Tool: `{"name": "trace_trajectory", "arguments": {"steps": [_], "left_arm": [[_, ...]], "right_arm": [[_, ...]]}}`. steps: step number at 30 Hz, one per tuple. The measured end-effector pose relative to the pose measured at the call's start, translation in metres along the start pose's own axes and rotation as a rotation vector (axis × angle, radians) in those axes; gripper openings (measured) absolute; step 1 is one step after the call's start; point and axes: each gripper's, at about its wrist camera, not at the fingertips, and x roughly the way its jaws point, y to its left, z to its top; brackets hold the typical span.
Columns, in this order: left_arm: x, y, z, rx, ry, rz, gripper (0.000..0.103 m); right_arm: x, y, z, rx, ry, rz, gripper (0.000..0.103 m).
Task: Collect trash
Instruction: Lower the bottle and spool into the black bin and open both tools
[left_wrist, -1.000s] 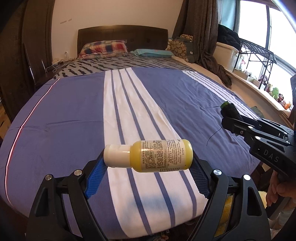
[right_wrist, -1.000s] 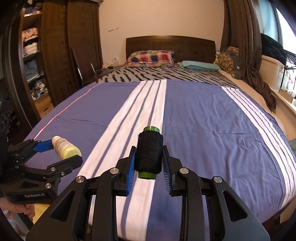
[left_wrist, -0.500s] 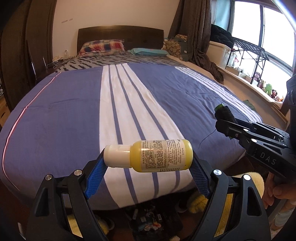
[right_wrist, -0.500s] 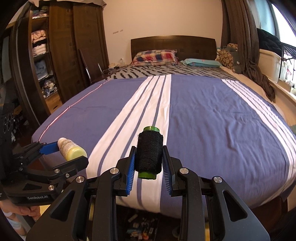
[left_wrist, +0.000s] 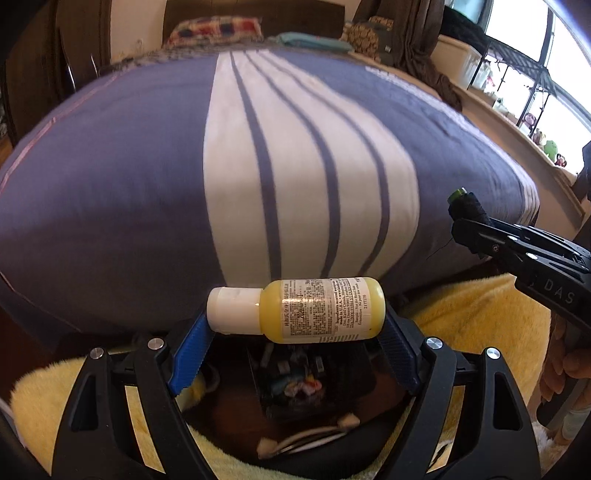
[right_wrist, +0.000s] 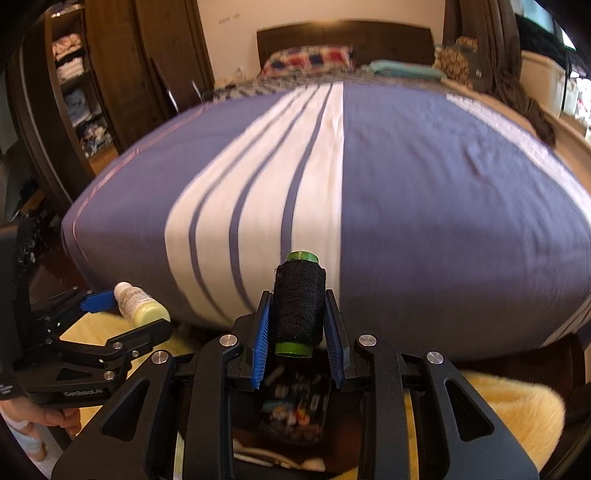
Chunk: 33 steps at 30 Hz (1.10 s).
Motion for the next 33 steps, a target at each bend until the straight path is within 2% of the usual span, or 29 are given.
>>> {"name": "trace_trajectory", "arguments": {"steps": [11, 20, 31, 32, 33], "left_arm": [[0.082, 0.004, -0.057, -0.022, 0.226, -0.034, 0.078], [0.124, 0.013, -0.079, -0.049, 0.352, -0.028, 0.079], [0.142, 0.019, -0.075, -0.079, 0.413, -0.037, 0.079], [0.143, 0.02, -0.074, -0.08, 0.414, -0.036, 0.078], [0.143, 0.02, -0.074, -0.082, 0.414, -0.034, 0.079]], "right_arm": [[0.068, -0.007, -0.054, 0.042, 0.222, 0.018, 0.028], [0.121, -0.002, -0.081, 0.06, 0.378, 0.046, 0.028], [0.144, -0.005, -0.08, 0.08, 0.401, 0.043, 0.03], [0.144, -0.006, -0.08, 0.083, 0.4, 0.043, 0.031], [0.144, -0.006, -0.079, 0.084, 0.398, 0.042, 0.037]]}}
